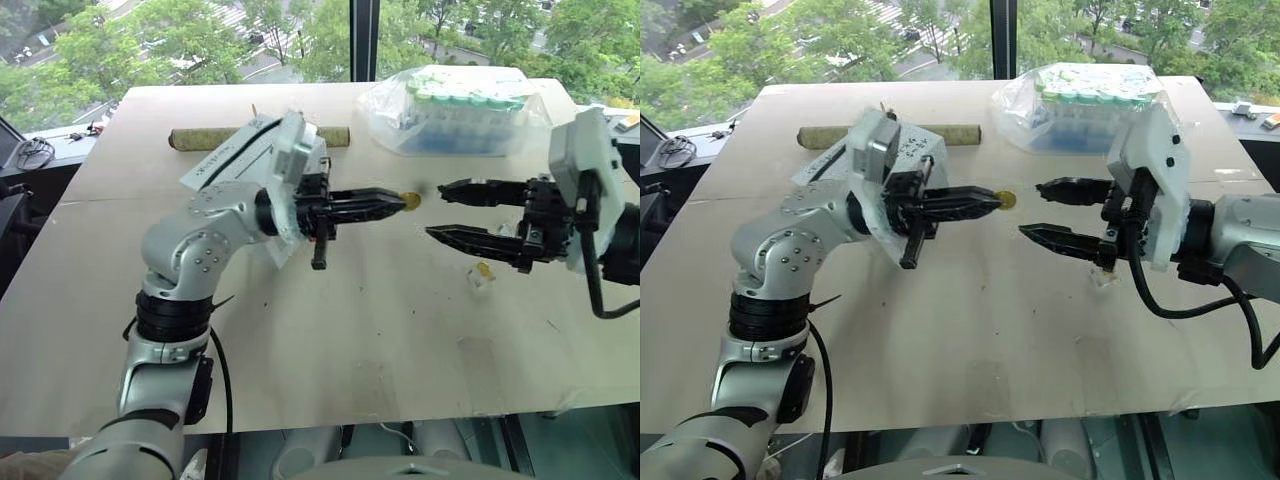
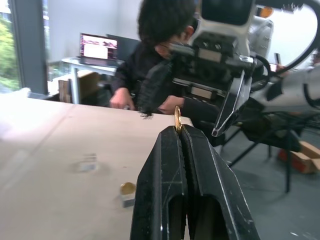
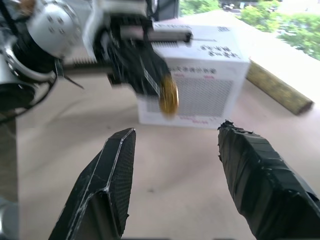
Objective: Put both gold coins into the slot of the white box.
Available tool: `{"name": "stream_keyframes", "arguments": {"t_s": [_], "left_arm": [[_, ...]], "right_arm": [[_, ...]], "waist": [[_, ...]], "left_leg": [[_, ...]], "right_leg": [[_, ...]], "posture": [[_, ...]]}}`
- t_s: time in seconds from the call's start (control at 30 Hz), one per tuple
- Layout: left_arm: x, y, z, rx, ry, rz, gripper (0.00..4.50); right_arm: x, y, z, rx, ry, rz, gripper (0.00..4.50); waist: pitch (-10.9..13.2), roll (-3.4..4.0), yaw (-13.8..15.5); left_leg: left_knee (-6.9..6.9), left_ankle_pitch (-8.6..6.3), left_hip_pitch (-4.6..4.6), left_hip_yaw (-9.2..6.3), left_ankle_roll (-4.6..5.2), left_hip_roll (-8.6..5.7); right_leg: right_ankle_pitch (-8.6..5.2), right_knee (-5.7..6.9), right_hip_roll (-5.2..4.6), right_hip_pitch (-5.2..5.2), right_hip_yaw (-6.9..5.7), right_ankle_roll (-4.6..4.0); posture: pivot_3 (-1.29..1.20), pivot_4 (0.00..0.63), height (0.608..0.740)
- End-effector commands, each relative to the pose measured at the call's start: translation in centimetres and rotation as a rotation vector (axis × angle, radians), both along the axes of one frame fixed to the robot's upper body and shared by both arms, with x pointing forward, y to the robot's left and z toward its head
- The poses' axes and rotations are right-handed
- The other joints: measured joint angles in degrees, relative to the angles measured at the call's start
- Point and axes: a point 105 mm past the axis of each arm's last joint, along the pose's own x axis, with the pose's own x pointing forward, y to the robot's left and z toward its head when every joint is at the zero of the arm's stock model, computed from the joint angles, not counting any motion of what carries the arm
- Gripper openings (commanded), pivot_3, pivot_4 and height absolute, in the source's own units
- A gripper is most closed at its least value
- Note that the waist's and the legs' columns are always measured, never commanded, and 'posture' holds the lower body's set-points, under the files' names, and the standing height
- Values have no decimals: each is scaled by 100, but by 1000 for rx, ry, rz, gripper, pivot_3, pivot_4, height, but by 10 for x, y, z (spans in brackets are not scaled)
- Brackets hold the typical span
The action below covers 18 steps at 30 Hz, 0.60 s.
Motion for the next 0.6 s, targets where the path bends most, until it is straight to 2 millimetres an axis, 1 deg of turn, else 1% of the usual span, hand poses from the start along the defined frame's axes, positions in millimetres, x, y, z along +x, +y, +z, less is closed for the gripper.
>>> {"name": "stream_keyframes", "arguments": {"t_s": [0.03, 0.1, 0.13, 0.2, 0.23, 0.27, 0.3, 0.37, 0.4, 0.47, 0.53, 0.6], "left_arm": [[11, 20, 34, -45, -100, 157, 0], [21, 33, 52, -57, -126, 269, 0], [29, 45, 65, -51, -164, 369, 0], [39, 65, 83, -25, -224, 523, 0], [43, 72, 88, -9, -244, 574, 0], [50, 82, 91, 25, -273, 666, 0], [60, 97, 90, 84, -260, 786, 0], [72, 119, 83, 201, -191, 916, 0], [75, 125, 82, 229, -165, 940, 0], [77, 129, 81, 250, -108, 940, 0], [78, 131, 75, 298, -21, 897, 0], [83, 141, 69, 384, 13, 917, 0]], "right_arm": [[-7, -6, 13, -11, -117, -10, 2787], [-9, -8, 14, -11, -139, -18, 2787], [-10, -9, 16, -10, -159, -19, 2787], [-11, -9, 17, -11, -184, -19, 2787], [-10, -9, 16, -12, -190, -17, 2787], [-10, -9, 16, -12, -194, -13, 2787], [-9, -9, 16, -13, -200, -13, 2787], [-8, -10, 15, -18, -210, -6, 2787], [-7, -11, 15, -23, -214, -1, 2787], [-6, -12, 14, -28, -215, 5, 2787], [-5, -14, 13, -31, -210, 7, 2787], [-3, -17, 15, -31, -216, 6, 2787]], "waist": [[1, -2, -2], [2, -3, -6], [3, -5, -3], [6, -9, -9], [5, -9, -15], [5, -8, -15], [6, -9, -9], [6, -10, -2], [6, -10, -1], [7, -12, 18], [14, -24, 28], [17, -29, 5]], "left_leg": [[0, 0, 0, 1, 0, 0], [1, 0, 0, 0, 0, 1], [1, 0, 1, 1, 0, 2], [1, 0, 0, 0, 0, 2], [1, 0, 2, 3, 0, 2], [-2, 0, 6, 8, 0, 2], [-3, 0, 8, 10, -1, 2], [-4, 0, 7, 11, -1, 2], [-4, 0, 7, 9, -1, 2], [-1, 0, 6, 5, 0, 1], [2, 0, 3, -2, -1, 0], [4, 0, -1, -4, -1, -1]], "right_leg": [[0, 0, 0, 0, 1, 0], [0, 1, 1, 0, 0, 0], [0, 2, 1, 0, 1, 0], [0, 3, 2, 0, 0, 0], [0, 4, 2, 0, 3, 0], [0, 4, 1, 0, 2, 0], [0, 4, 0, 0, 2, 0], [0, 3, -1, 0, 1, 0], [0, 4, 0, 0, 0, 0], [0, 7, 2, -1, -5, 0], [0, 6, 2, -4, -13, 0], [0, 6, 2, -3, -15, 0]], "posture": [[0, 150, 740], [0, 150, 740], [0, 150, 740], [0, 150, 740], [0, 150, 740], [0, 150, 740], [0, 150, 740], [0, 150, 740], [0, 150, 740], [0, 150, 740], [0, 150, 740], [0, 150, 740]]}}
